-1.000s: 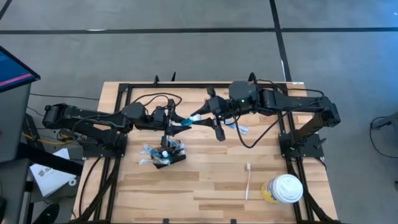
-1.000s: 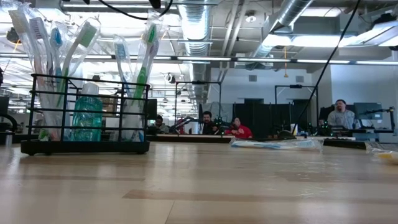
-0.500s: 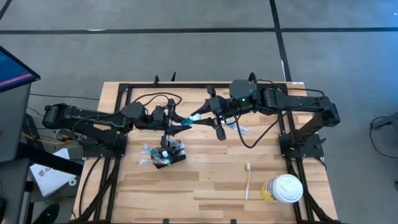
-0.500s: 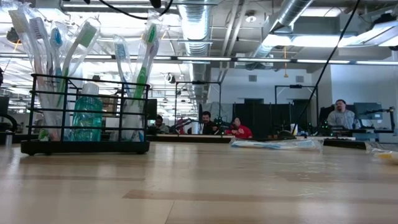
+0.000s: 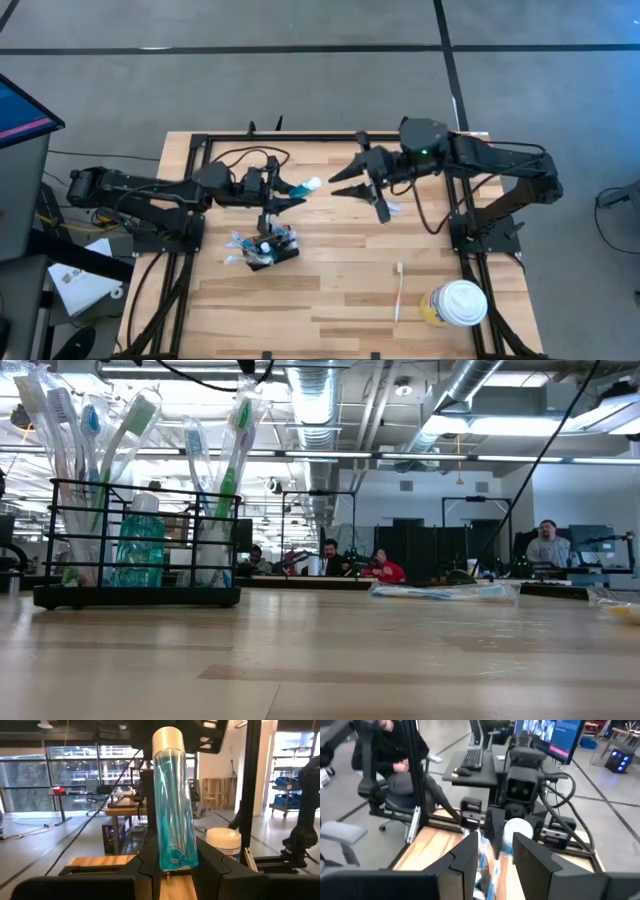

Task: Pick & Place toothbrushing station
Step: Put the mouthwash into the middle section of the mesh organizer

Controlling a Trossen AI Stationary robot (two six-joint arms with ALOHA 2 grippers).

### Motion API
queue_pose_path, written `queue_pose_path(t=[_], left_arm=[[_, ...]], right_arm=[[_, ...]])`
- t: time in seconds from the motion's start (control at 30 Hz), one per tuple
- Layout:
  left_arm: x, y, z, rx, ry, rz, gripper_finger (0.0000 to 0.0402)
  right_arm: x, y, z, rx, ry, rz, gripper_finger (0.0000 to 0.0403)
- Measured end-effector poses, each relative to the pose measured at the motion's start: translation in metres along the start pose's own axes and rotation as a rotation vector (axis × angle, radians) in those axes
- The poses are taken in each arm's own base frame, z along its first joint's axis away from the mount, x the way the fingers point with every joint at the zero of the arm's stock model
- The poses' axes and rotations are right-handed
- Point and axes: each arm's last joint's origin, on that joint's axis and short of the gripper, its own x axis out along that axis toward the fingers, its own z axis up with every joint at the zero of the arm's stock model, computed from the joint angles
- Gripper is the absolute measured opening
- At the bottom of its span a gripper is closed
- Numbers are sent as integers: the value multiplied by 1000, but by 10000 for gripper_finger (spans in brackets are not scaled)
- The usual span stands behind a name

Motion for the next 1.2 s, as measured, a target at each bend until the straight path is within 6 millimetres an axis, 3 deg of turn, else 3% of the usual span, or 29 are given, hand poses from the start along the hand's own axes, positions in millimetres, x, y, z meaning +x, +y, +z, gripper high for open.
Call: queue_pose_path(t=[0.13, 0.4, 0.5, 0.8, 1.1, 1.2], left_arm=[[-7, 0, 10, 4, -39, -2, 68], [-16, -1, 23, 9, -98, -15, 68], [-21, -2, 25, 10, -105, -18, 68], [-38, -2, 23, 12, -153, -14, 68], [-40, -6, 24, 16, -158, -31, 68], [-40, -6, 24, 31, -153, -27, 68]], right_arm=[[4, 1, -7, 26, 55, 8, 113], [34, -4, -16, 5, 71, -27, 111], [46, -6, -18, -21, 50, -30, 111], [56, -10, -13, -113, -70, -50, 111], [85, -22, -72, -122, -192, -106, 111], [85, -26, -89, -113, -293, -132, 111]])
